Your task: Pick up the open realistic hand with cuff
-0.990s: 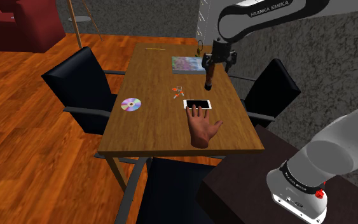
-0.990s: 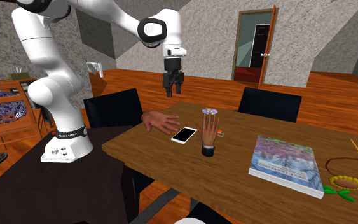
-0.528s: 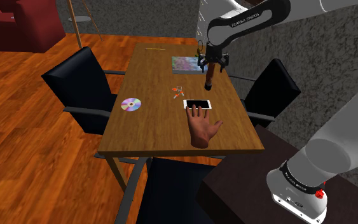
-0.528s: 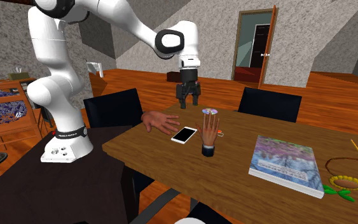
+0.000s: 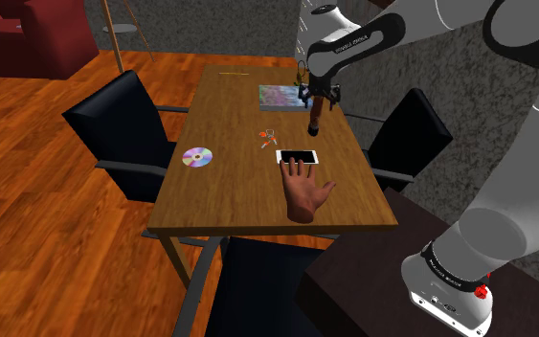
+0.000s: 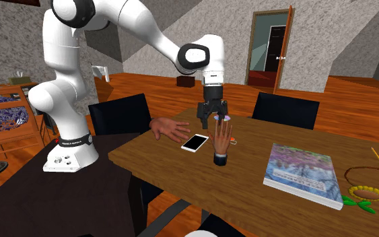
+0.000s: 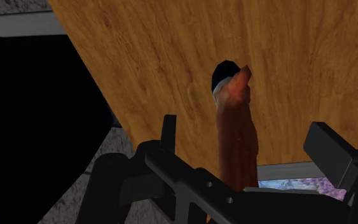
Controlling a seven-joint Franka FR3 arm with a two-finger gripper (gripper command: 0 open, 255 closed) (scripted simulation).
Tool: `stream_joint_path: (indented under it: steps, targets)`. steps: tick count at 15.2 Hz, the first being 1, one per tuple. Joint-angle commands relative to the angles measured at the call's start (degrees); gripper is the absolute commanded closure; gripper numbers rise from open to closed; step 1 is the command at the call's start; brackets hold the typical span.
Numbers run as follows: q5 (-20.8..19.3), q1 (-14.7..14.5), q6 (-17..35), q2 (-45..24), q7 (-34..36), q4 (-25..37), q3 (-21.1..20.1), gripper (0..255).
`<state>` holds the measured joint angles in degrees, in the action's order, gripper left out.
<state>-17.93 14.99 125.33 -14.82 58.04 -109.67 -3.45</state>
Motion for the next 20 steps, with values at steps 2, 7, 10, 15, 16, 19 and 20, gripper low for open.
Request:
stream_joint_path:
  steps: [2, 7, 10, 15, 16, 19, 20]
  targets:
    - [-0.56, -0.05, 1.93, -1.21, 0.94, -0.78, 0.20, 0]
    - [-0.98, -0.05, 3.47, -2.34, 1.43, -1.23, 0.35, 255]
    - [-0.97, -0.04, 3.44, -2.39, 1.40, -1.15, 0.35, 255]
    - [-0.98, -0.04, 3.44, -2.37, 1.41, -1.17, 0.35, 255]
    - [-1.00, -0.08, 3.53, -2.24, 1.52, -1.41, 0.33, 255]
    - [-0.49, -0.04, 1.66, -1.04, 0.85, -0.67, 0.17, 255]
    - [-0.33, -0.03, 1.03, -0.67, 0.63, -0.39, 0.12, 255]
